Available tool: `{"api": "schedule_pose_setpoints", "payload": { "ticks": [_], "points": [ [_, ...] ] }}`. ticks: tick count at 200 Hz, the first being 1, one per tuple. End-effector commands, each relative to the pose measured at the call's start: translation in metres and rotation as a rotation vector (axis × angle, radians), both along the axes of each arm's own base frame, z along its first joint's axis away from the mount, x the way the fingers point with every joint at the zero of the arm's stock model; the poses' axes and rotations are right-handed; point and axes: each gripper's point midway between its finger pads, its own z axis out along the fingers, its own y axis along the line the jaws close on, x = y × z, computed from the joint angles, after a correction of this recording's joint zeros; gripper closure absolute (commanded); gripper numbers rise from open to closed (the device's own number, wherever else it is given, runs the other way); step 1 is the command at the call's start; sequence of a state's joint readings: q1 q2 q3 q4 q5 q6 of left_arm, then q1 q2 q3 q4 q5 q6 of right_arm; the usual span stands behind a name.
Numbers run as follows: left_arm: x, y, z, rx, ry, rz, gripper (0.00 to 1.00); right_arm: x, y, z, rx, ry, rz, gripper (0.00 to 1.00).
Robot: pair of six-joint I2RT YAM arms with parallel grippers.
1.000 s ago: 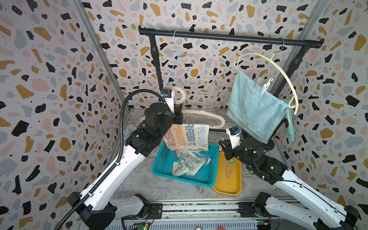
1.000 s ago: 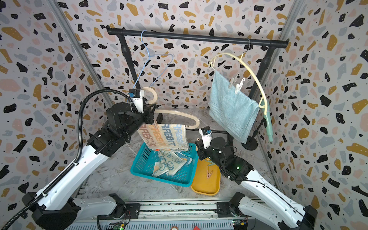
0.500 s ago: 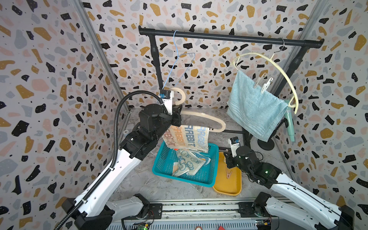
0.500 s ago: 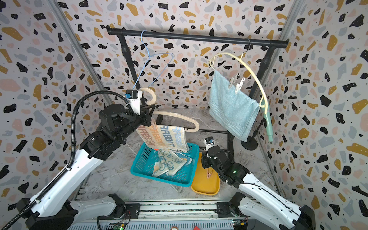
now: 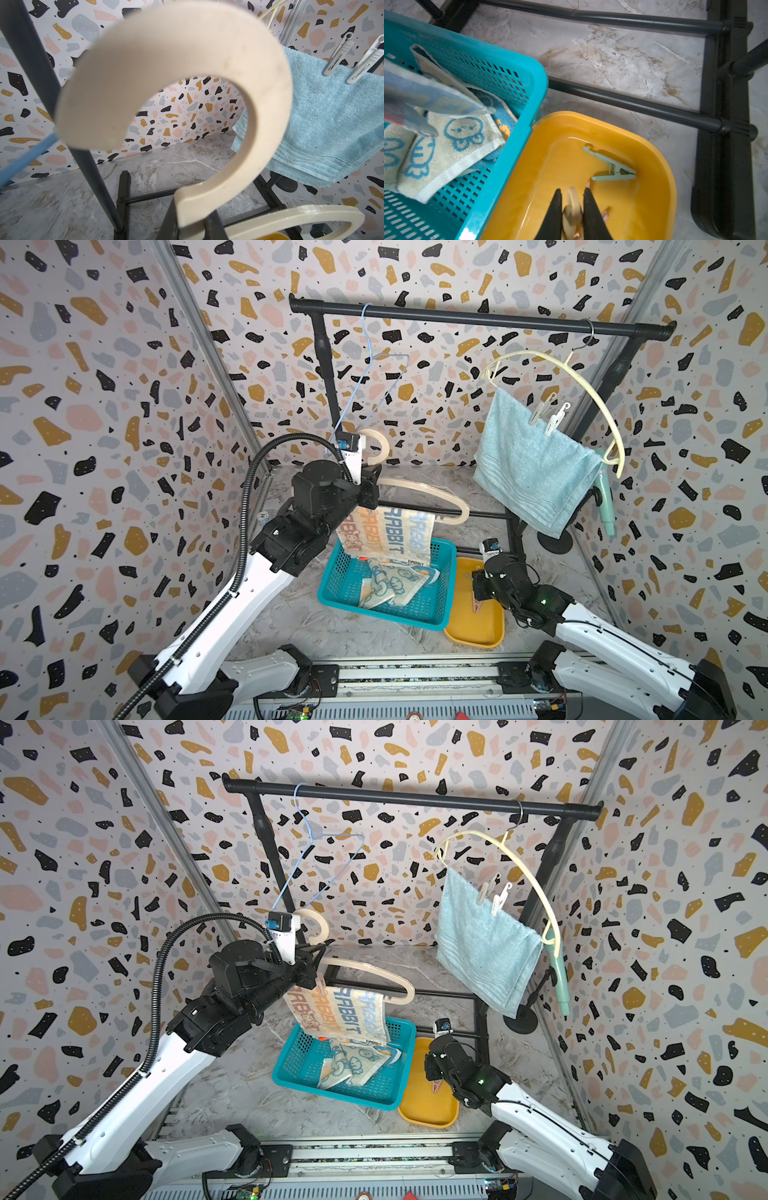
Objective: Remove the clothespins securing towels to the hanger
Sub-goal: Place the clothespin in the storage box.
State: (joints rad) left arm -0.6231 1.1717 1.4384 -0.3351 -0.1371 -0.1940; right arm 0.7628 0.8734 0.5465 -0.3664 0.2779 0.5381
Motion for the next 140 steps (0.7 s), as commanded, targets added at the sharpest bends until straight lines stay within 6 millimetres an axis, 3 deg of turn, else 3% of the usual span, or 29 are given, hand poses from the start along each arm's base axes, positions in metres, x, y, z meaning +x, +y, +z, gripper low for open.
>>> {"api": "schedule_pose_setpoints", "payload": {
  "ticks": [1,83,140],
  "points": [
    [-0.006,0.003,0.022,-0.036,-0.073,-0.01,1.0,0.002,-0.003,-0.004,0.008,0.004,-0.033,0.89],
    [-0.004,0.001,0.018,-0.029,-0.068,-0.013,1.0,0.007,-0.008,-0.011,0.016,0.013,-0.06,0.6],
    [-0.004,0.0,0.018,-0.025,-0.067,-0.018,1.0,0.012,-0.005,0.004,0.012,-0.015,-0.039,0.52]
  ]
}}
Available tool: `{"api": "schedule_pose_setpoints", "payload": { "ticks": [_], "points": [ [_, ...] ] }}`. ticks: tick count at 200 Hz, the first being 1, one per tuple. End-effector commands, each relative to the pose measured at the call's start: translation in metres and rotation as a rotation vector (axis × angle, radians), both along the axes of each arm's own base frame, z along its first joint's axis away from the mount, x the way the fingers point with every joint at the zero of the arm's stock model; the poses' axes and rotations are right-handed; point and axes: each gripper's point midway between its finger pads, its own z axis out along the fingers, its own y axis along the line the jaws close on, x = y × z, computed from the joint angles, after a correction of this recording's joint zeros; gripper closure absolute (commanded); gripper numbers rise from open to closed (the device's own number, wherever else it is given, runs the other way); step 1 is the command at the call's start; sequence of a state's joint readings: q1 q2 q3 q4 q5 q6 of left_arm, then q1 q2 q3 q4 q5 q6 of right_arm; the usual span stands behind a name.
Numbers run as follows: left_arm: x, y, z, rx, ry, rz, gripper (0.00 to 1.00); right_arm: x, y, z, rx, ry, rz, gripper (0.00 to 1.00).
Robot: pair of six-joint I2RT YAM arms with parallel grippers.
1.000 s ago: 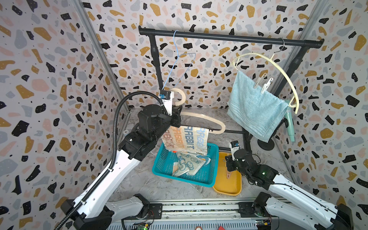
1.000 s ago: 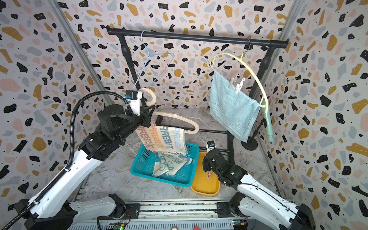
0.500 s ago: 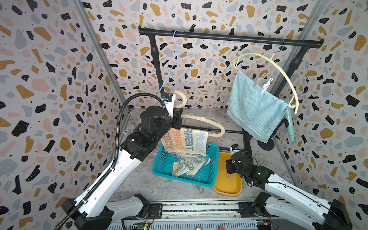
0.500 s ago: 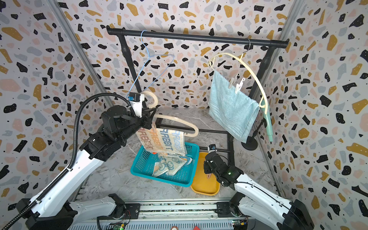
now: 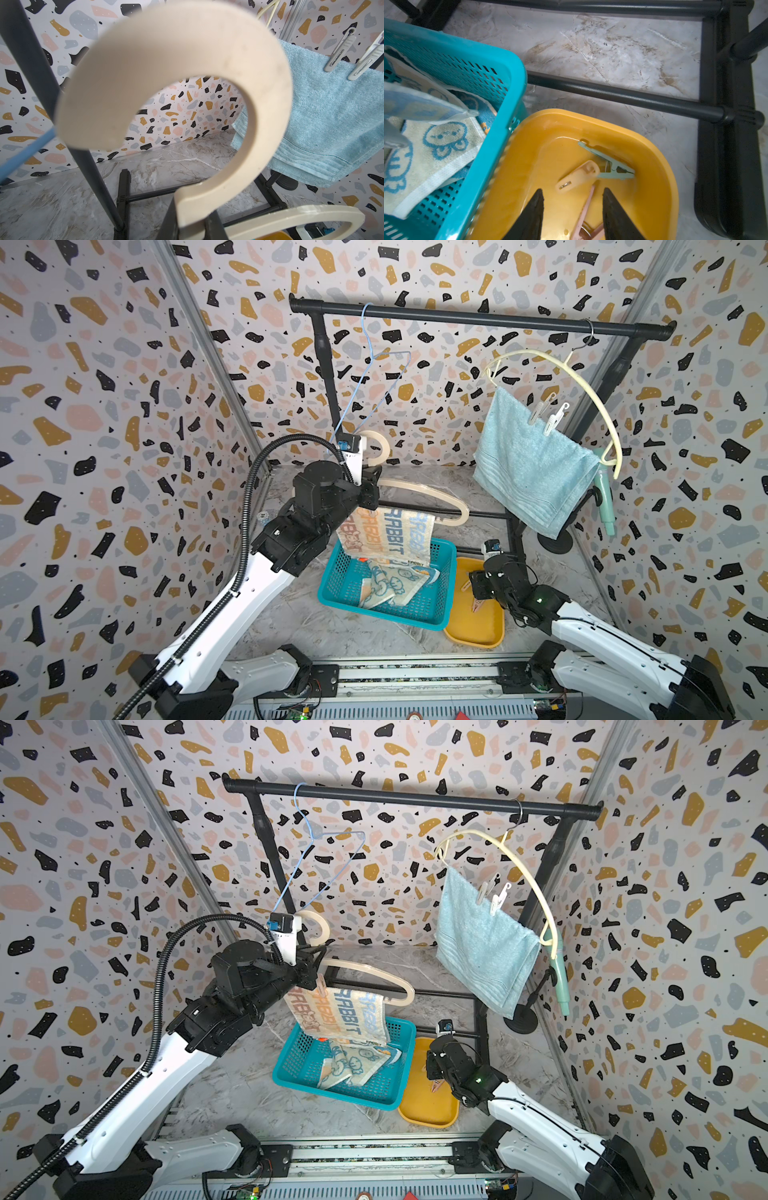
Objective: Remove the clothespins securing towels to the hanger
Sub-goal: Place the clothespin in the storage box, then remove the clothespin from the hanger.
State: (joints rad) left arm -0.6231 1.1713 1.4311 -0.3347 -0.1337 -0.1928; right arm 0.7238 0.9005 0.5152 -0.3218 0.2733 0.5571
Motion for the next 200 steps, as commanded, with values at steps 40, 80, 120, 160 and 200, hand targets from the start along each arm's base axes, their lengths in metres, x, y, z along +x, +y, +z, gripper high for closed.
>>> {"api": "schedule_pose_setpoints", "payload": {
  "ticks": [40,80,120,160,200],
  "points": [
    [-0.004,-0.002,0.018,-0.021,-0.063,-0.027,1.0,0.01,0.021,0.07,0.065,-0.135,0.119,0.51],
    [-0.003,-0.003,0.016,-0.015,-0.055,-0.029,1.0,0.007,0.037,0.134,0.138,-0.251,0.225,0.5],
    [-0.002,-0.004,0.013,0.0,-0.039,-0.035,1.0,-0.001,0.052,0.198,0.235,-0.392,0.337,0.51],
    [-0.001,-0.008,0.009,0.026,-0.022,-0.052,1.0,-0.004,0.059,0.248,0.279,-0.499,0.393,0.5],
    [-0.001,-0.013,0.004,0.041,-0.003,-0.074,1.0,-0.008,0.071,0.288,0.325,-0.577,0.461,0.5]
  ]
}}
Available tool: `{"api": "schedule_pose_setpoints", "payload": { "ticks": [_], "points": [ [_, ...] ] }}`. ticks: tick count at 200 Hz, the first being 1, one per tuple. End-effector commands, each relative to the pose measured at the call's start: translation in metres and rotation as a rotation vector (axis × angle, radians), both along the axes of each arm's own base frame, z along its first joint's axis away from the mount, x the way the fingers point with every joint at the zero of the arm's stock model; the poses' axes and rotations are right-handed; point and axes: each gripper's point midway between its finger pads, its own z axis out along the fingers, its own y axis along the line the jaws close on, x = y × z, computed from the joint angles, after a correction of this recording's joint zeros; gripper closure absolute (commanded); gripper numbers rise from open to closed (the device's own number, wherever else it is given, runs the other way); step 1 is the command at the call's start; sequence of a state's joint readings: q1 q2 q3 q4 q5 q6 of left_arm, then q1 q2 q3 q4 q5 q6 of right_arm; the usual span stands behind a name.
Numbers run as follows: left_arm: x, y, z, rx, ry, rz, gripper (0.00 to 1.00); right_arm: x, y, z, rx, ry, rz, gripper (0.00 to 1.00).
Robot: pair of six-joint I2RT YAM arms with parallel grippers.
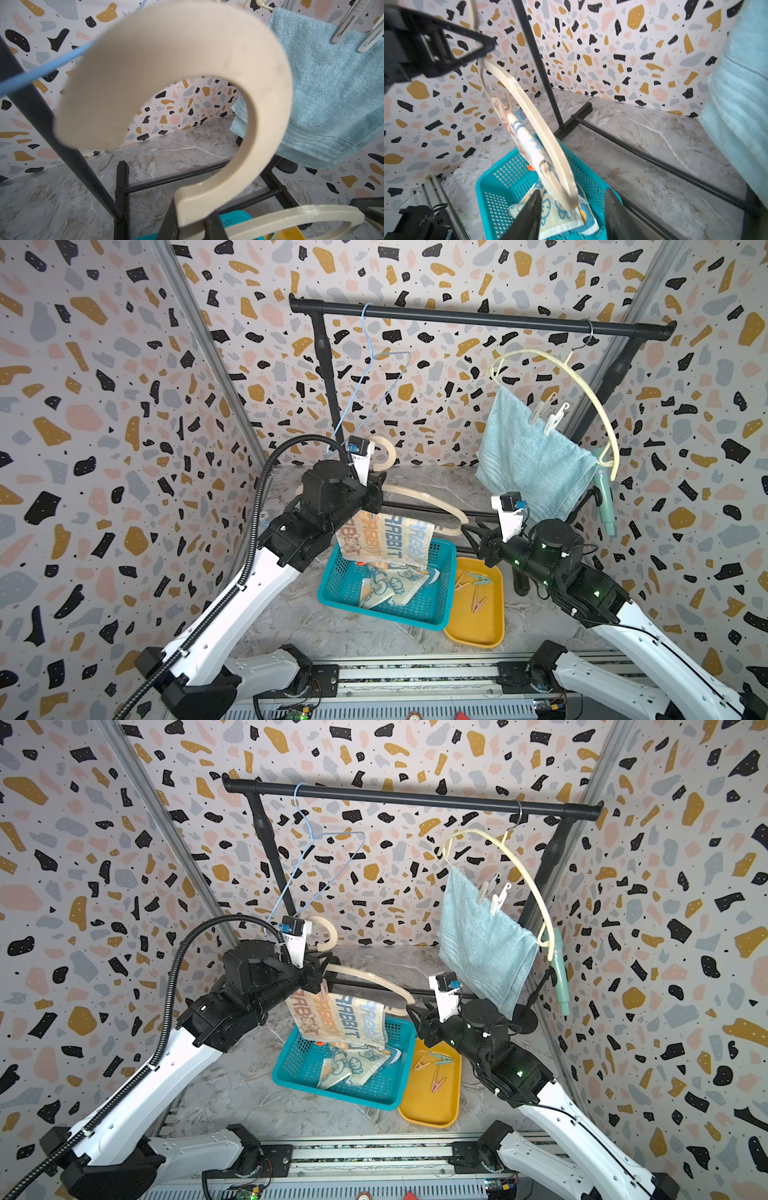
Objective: Remove the clothespins securing towels to the hanger
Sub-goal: Remove the clothespin from the hanger.
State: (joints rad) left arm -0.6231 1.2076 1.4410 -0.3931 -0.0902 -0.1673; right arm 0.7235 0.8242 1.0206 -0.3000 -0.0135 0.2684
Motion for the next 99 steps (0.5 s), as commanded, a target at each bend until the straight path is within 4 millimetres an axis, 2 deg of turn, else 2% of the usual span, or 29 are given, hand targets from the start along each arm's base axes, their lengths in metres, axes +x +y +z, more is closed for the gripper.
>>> {"api": "schedule_pose_setpoints", "payload": {
  "ticks": [1,42,99],
  "points": [
    [-0.003,-0.002,0.026,-0.024,-0.063,-0.028,1.0,-0.006,0.009,0.037,0.042,-0.089,0.068,0.5],
    [-0.005,-0.006,0.026,-0.018,-0.058,-0.051,1.0,-0.006,0.027,0.057,0.043,-0.132,0.155,0.5],
    [-0.006,-0.011,0.03,-0.027,-0.062,-0.078,1.0,-0.003,0.058,0.064,0.036,-0.15,0.286,0.5]
  ]
}}
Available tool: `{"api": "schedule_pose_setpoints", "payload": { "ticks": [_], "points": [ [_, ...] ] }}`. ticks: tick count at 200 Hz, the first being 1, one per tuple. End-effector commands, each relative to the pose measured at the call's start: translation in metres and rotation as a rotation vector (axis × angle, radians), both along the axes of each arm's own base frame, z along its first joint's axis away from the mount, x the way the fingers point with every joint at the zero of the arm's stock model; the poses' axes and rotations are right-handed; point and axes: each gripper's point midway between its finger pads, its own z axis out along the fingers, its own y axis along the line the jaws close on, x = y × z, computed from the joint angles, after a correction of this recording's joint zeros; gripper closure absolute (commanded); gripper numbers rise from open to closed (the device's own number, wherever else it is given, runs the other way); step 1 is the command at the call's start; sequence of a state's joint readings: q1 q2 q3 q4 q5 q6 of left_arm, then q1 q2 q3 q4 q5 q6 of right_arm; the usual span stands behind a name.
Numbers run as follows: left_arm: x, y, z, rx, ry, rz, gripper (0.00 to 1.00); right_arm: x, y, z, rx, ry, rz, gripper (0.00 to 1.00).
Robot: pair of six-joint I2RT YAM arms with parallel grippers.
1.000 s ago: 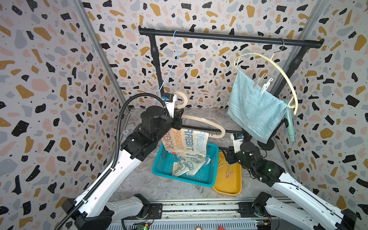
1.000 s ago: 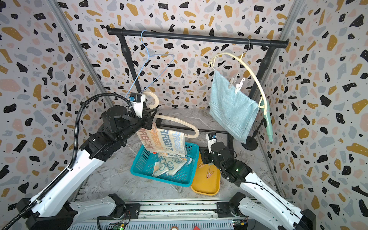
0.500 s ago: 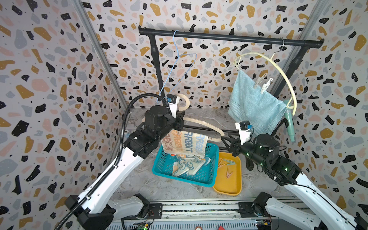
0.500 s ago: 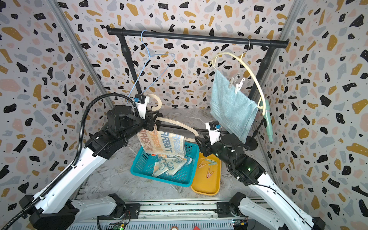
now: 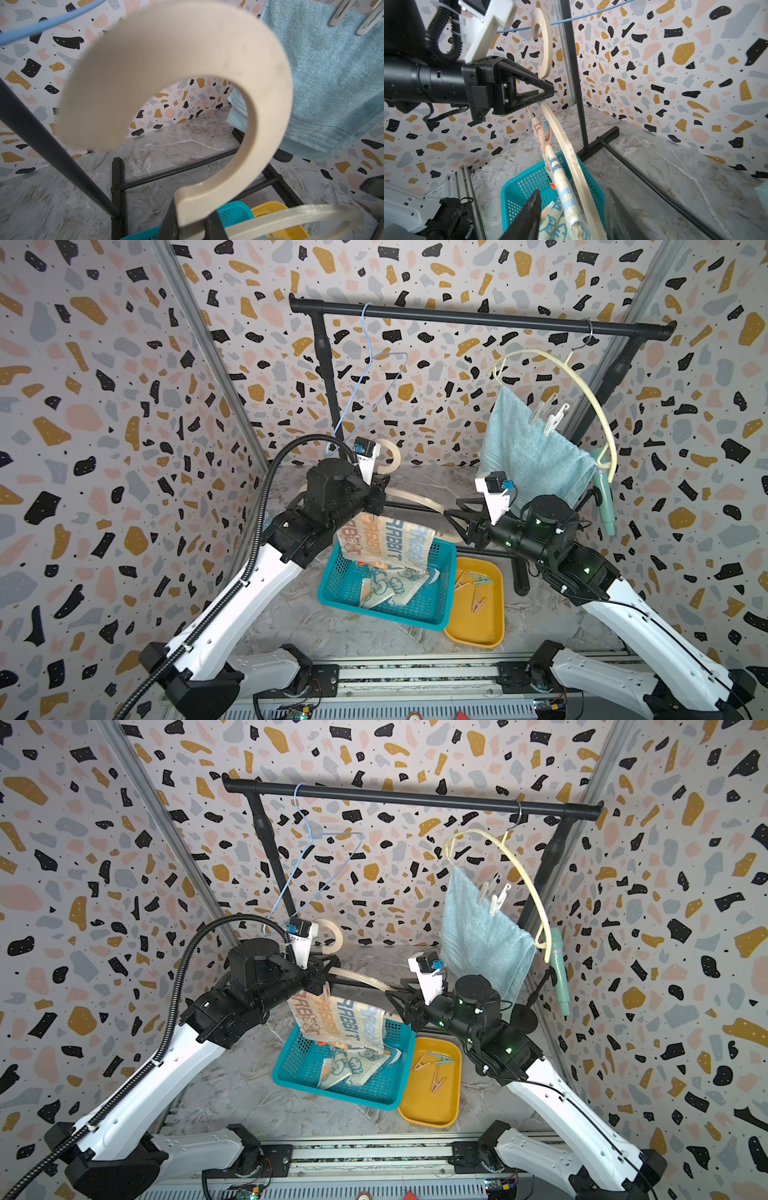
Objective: Remove the clothespins securing towels to the hanger
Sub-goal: Remove the clothespin from the hanger.
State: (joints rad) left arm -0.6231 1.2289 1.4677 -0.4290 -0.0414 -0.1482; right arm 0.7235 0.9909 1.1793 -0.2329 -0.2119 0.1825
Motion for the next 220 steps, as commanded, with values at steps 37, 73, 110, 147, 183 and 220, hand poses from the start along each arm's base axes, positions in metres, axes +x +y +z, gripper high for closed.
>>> {"api": "schedule_pose_setpoints", "payload": {
  "ticks": [37,73,110,147,183,220],
  "points": [
    [-0.007,-0.009,0.04,-0.082,-0.087,-0.066,1.0,-0.003,0.028,0.022,0.006,-0.067,0.15,0.5],
    [-0.011,-0.014,0.042,-0.099,-0.086,-0.102,1.0,0.004,0.036,0.022,-0.011,-0.08,0.16,0.5],
    [-0.013,-0.016,0.045,-0.112,-0.087,-0.117,1.0,0.01,0.045,0.019,-0.036,-0.078,0.181,0.5],
    [-0.015,-0.019,0.046,-0.131,-0.092,-0.134,1.0,0.017,0.054,0.015,-0.06,-0.064,0.199,0.51],
    [-0.015,-0.016,0.048,-0.137,-0.105,-0.123,1.0,0.022,0.059,0.009,-0.075,-0.046,0.203,0.56],
    [-0.016,-0.016,0.051,-0.138,-0.12,-0.127,1.0,0.025,0.063,0.0,-0.104,-0.022,0.216,0.58]
  ]
}}
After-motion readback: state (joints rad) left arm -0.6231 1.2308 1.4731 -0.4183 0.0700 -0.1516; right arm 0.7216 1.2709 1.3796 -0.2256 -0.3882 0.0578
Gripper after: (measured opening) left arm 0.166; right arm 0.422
